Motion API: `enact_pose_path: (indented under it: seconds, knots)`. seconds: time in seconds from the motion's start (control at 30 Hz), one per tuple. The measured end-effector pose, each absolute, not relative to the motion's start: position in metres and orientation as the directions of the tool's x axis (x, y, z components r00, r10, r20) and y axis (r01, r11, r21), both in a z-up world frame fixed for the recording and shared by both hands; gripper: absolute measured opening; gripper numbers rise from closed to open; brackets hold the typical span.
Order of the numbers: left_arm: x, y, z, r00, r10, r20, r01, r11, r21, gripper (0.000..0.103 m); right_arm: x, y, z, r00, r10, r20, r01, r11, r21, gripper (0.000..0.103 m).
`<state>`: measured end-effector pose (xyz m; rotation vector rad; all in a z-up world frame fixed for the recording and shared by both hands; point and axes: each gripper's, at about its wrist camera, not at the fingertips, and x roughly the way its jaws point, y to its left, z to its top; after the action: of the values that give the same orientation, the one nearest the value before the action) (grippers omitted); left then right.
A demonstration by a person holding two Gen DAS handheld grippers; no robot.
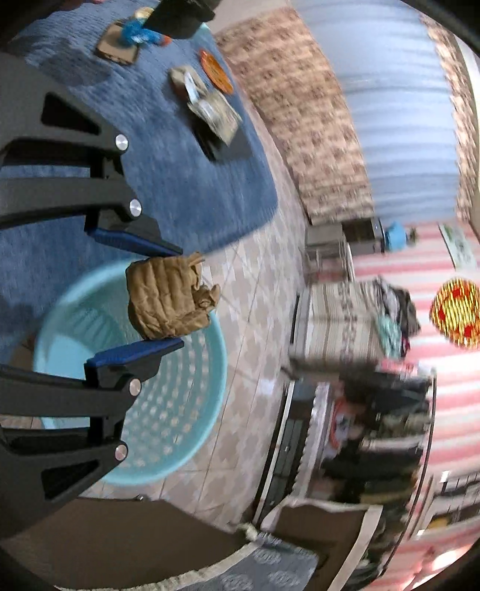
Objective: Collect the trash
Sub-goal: 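Carry the pouch in the right tool and the can in the left tool over the blue basket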
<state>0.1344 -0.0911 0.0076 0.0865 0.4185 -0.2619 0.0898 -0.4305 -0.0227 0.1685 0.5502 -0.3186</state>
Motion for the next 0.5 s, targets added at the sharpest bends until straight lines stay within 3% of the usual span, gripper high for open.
enact_pose_path:
  seconds: [0.5]
  knots:
    - [0.164, -0.252, -0.015, 0.752, -0.468, -0.464, 0.523, 0.852, -0.012, 0.061, 0.093, -0.521, -0.058, 0.741, -0.329, -0.585, 0.484, 0.866, 0.127, 0.044]
